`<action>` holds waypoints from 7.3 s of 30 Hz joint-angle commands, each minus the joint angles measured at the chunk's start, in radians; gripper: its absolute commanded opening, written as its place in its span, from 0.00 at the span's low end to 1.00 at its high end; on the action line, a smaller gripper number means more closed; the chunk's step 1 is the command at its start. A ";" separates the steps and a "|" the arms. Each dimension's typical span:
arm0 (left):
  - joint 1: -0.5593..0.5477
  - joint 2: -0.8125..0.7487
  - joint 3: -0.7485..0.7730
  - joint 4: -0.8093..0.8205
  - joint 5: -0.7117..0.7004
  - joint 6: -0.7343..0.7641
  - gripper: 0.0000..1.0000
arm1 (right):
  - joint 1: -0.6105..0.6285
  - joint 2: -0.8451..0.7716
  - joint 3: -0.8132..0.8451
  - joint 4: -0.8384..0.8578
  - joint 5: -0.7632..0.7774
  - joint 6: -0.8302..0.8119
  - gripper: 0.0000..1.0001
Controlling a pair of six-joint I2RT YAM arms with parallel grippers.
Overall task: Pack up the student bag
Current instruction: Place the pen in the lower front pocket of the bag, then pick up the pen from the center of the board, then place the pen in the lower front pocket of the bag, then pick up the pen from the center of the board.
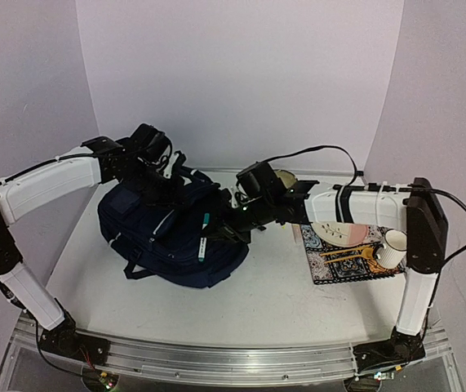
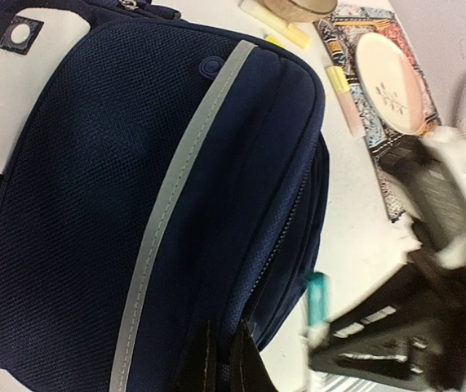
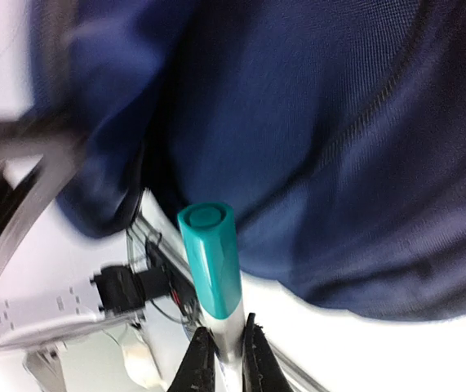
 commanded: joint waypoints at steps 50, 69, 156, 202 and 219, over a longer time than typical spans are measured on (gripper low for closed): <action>0.011 -0.073 -0.004 0.071 -0.068 -0.025 0.00 | -0.237 -0.032 0.183 -0.731 0.675 -0.492 0.57; 0.012 -0.070 -0.020 0.069 -0.074 -0.038 0.00 | -0.390 0.304 0.331 -0.722 0.663 -0.608 0.41; 0.006 -0.141 0.066 0.151 0.222 -0.097 0.00 | -0.021 0.167 0.282 0.134 0.165 0.075 0.27; 0.080 -0.098 0.011 0.054 -0.075 -0.017 0.00 | -0.317 0.296 0.296 -0.505 0.679 -0.758 0.40; 0.079 -0.107 -0.013 0.054 -0.066 -0.039 0.00 | -0.367 0.501 0.464 -0.506 0.649 -0.801 0.30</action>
